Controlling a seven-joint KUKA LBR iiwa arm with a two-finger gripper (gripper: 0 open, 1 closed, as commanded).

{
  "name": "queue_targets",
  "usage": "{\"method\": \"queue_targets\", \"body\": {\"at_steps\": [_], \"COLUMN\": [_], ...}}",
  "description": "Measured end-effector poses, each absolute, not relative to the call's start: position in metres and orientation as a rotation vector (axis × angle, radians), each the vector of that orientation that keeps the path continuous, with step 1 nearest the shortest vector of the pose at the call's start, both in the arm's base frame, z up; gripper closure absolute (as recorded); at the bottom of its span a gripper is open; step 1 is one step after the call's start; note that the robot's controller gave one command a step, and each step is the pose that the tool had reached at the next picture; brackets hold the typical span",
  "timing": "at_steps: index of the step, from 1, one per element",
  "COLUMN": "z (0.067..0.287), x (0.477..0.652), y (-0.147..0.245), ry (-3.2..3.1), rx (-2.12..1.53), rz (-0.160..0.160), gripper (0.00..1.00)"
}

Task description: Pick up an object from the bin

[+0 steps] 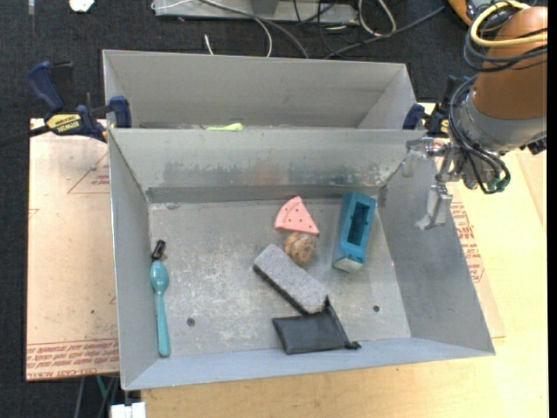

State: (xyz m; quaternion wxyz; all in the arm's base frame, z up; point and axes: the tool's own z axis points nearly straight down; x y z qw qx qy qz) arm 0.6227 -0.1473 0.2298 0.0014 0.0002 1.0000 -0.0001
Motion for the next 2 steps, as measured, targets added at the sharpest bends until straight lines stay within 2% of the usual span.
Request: {"method": "queue_targets", "body": {"at_steps": [1, 2], "z": [0.153, 0.149], "x": [0.626, 0.635], "y": [-0.122, -0.091], "ry": [3.068, 2.98], "rx": [-0.645, -0.984], "rz": [-0.002, -0.001], "gripper": [0.0, 0.0]}}
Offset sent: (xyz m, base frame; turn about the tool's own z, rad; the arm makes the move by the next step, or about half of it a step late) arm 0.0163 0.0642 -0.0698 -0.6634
